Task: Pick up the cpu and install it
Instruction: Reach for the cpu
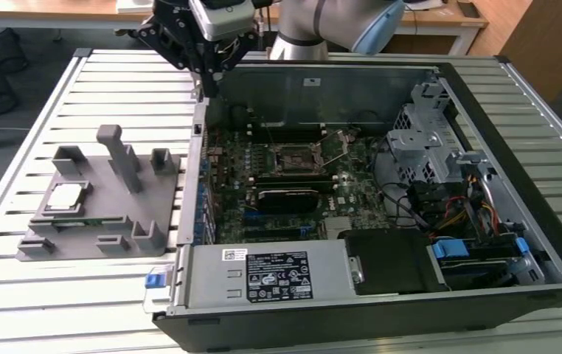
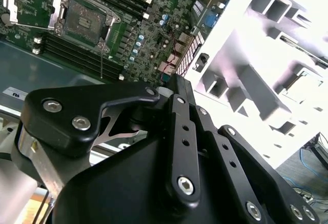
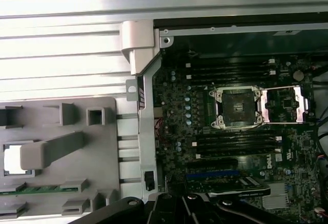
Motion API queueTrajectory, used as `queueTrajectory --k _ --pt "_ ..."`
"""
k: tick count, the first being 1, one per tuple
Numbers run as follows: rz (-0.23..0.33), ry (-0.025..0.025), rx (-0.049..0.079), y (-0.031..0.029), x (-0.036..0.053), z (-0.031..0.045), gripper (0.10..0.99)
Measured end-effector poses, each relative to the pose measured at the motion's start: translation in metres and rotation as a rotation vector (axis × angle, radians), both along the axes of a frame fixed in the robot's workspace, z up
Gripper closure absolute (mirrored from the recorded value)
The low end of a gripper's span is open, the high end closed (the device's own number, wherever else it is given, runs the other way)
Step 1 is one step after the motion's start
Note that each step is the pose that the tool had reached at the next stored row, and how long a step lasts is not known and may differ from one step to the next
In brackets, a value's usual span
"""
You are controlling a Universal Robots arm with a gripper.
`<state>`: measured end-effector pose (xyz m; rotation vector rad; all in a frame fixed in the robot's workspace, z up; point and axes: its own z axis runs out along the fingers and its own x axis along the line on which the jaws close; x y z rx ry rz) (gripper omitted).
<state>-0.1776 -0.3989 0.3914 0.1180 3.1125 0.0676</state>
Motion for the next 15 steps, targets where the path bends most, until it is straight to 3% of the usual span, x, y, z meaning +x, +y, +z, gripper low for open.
queueTrajectory --k 15 --pt "0.000 0.0000 0.000 0.0000 -0.0058 -0.0005 0.976"
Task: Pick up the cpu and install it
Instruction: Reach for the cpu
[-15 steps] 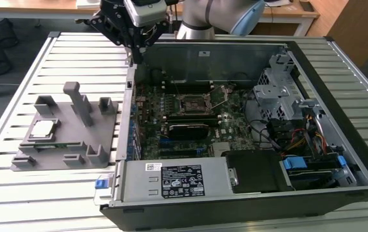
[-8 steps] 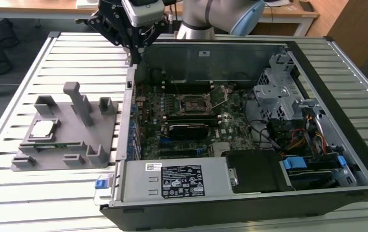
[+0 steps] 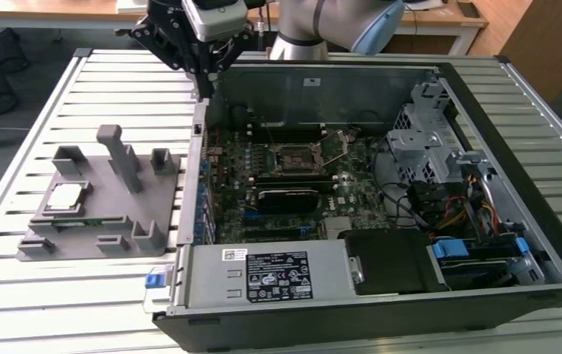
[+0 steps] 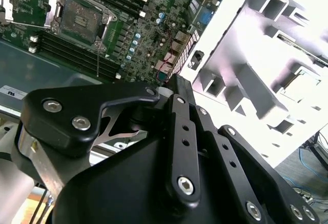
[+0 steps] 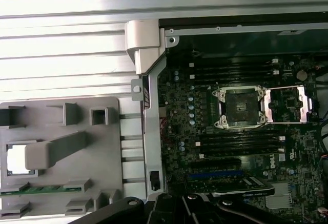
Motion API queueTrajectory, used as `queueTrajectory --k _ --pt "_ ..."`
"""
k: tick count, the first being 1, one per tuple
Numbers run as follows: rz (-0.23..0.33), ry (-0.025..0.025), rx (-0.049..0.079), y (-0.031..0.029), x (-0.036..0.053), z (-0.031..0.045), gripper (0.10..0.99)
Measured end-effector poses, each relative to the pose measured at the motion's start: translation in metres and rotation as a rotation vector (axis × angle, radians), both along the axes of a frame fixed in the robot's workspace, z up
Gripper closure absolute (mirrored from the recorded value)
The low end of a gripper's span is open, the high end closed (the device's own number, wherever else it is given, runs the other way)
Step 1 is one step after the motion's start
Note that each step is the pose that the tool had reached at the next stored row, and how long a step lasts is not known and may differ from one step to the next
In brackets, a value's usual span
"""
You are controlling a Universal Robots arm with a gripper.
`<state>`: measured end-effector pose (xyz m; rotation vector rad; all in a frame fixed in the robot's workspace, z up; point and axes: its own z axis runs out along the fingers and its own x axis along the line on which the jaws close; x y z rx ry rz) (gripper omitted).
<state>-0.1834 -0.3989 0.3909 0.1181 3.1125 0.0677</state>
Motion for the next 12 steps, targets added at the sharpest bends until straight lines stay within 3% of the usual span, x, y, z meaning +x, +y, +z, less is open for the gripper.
queueTrajectory --k 12 --pt "0.000 0.0000 0.000 0.0000 -0.0047 -0.0004 0.976"
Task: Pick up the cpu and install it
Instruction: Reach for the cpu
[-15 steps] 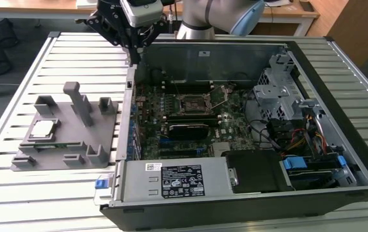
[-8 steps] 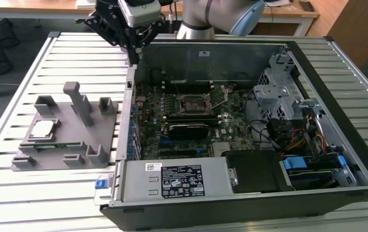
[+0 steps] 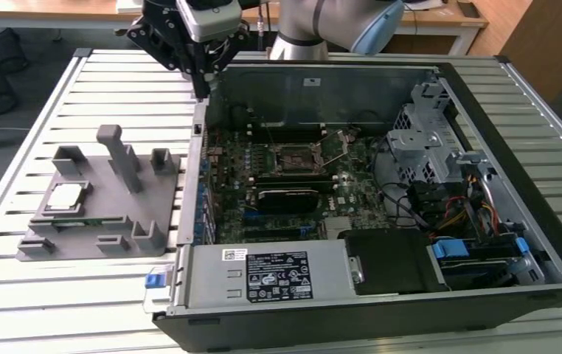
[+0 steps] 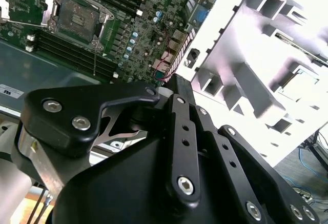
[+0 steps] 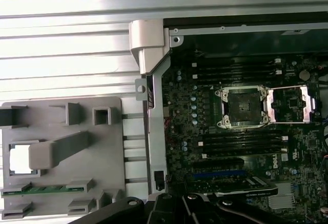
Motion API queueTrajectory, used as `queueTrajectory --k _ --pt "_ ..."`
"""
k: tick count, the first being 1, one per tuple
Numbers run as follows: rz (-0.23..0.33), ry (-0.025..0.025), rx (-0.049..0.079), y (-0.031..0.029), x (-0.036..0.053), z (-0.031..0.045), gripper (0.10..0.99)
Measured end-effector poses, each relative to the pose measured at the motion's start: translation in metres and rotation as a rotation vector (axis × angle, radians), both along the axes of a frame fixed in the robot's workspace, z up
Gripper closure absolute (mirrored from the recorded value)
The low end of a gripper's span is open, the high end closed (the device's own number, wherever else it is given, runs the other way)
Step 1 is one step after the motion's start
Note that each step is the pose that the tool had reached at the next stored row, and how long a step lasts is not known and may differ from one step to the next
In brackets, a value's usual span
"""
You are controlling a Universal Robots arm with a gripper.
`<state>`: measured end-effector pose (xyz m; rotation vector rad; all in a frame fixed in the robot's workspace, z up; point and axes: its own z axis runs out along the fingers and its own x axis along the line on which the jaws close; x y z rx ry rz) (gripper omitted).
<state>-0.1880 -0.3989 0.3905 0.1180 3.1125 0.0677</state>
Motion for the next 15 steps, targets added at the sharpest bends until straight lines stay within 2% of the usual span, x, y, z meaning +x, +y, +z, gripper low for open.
queueTrajectory --k 15 --pt "0.000 0.0000 0.000 0.0000 -0.0053 -0.0005 0.976"
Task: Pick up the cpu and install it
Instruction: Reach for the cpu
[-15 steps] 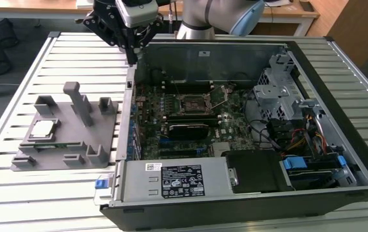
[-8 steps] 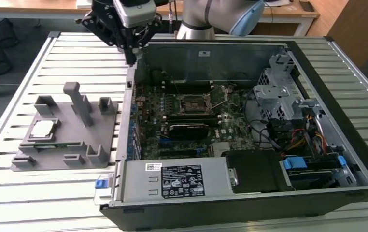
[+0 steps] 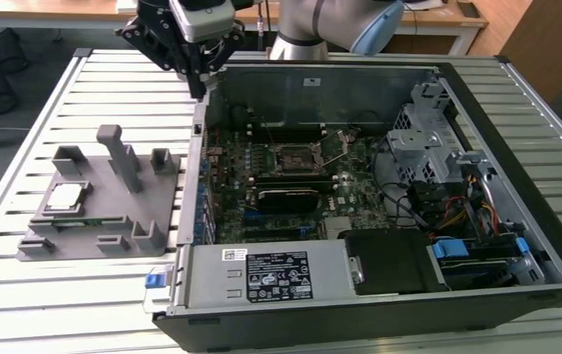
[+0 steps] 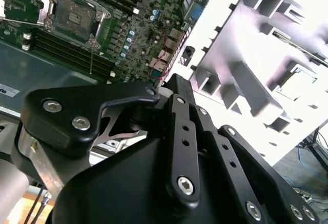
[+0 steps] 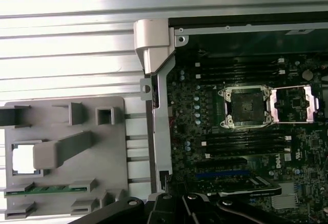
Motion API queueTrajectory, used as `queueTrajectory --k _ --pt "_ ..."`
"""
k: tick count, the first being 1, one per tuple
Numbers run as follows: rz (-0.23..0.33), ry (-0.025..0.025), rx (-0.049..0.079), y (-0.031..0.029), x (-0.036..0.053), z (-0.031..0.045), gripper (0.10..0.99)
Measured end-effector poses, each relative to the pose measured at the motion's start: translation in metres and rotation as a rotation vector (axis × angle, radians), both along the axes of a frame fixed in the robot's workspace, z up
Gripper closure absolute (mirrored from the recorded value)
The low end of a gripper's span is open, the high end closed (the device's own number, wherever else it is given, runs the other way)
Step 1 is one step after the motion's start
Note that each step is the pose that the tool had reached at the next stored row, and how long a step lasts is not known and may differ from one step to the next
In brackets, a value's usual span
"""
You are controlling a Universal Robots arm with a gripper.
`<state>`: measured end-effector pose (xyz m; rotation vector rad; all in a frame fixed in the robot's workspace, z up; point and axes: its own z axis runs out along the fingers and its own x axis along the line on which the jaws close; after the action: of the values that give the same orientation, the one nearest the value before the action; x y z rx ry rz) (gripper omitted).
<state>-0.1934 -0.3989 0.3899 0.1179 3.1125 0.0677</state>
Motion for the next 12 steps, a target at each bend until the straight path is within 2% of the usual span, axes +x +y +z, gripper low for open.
queueTrajectory --k 12 --pt "0.000 0.0001 0.000 0.0000 -0.0038 -0.0005 0.976"
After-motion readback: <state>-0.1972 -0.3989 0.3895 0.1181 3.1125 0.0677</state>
